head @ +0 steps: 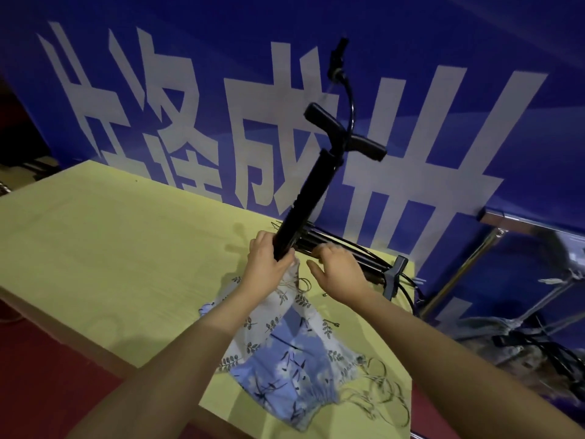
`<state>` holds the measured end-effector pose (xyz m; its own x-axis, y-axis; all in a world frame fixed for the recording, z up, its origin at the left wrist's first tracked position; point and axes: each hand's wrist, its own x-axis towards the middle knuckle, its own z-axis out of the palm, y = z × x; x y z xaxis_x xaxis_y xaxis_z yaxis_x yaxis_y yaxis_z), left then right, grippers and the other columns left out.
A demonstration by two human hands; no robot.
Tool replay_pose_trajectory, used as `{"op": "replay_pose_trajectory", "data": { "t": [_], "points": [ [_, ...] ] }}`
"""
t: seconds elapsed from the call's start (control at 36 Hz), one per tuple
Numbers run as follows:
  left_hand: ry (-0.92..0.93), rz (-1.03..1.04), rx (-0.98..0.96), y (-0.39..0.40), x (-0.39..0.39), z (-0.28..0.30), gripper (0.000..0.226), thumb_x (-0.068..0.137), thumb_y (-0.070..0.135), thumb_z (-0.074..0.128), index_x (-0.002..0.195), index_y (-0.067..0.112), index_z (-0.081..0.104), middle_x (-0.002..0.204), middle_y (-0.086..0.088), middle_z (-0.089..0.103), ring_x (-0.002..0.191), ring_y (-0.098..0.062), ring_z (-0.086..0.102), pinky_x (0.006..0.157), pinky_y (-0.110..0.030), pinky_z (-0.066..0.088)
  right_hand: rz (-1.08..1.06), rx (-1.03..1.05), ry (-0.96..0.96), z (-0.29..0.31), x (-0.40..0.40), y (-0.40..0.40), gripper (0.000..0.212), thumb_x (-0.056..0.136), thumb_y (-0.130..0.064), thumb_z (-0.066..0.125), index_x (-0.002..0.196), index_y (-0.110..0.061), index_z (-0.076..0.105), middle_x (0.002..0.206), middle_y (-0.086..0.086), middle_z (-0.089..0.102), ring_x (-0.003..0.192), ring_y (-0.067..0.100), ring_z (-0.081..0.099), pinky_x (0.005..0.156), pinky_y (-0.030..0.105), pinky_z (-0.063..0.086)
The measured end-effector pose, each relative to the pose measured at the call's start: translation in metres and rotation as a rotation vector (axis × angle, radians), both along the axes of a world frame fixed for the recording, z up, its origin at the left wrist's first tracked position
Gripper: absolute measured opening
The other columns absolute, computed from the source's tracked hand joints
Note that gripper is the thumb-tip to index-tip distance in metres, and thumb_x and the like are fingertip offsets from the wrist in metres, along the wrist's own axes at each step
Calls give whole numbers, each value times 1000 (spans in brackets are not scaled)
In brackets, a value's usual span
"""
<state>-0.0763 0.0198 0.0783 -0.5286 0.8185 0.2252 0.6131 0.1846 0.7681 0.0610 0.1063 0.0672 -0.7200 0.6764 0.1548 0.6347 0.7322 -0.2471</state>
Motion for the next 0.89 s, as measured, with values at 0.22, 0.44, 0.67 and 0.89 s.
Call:
{"op": "replay_pose_trajectory", "data": {
  "t": [0.22, 0.44, 0.67, 0.89],
  "points": [
    [-93, 9, 93, -11, -2, 8, 20, 90, 28, 60, 96, 13, 48, 96, 0, 41, 96, -21, 49, 76, -25, 39, -194, -730, 248, -1, -37, -11, 33, 93, -30, 55, 101, 1, 62, 94, 17, 67, 81, 25, 60, 74, 41, 50],
    [-61, 52, 107, -12, -4, 3, 26, 91, 29, 59, 98, 6, 48, 99, -1, 38, 103, -20, 41, 78, -22, 34, -111, -694, 562, 16, -35, -13, 30, 92, 4, 42, 117, -10, 51, 102, 3, 59, 89, 18, 61, 78, 32, 54],
    [-1, 82, 64, -9, -1, -2, 34, 92, 33, 56, 111, 5, 49, 104, -2, 39, 104, -23, 37, 87, -33, 39, -85, -608, 778, 42, -15, -10, 25, 97, -2, 36, 106, -15, 55, 100, 2, 61, 70, 1, 58, 59, 16, 51],
    [124, 109, -43, -6, 7, 3, 42, 89, 13, 57, 127, 6, 41, 133, -11, 37, 120, -30, 32, 96, -39, 31, 99, -465, 732, 62, -21, -21, 40, 84, -32, 68, 119, -19, 52, 112, -1, 57, 105, 14, 57, 89, 29, 49]
  ]
}}
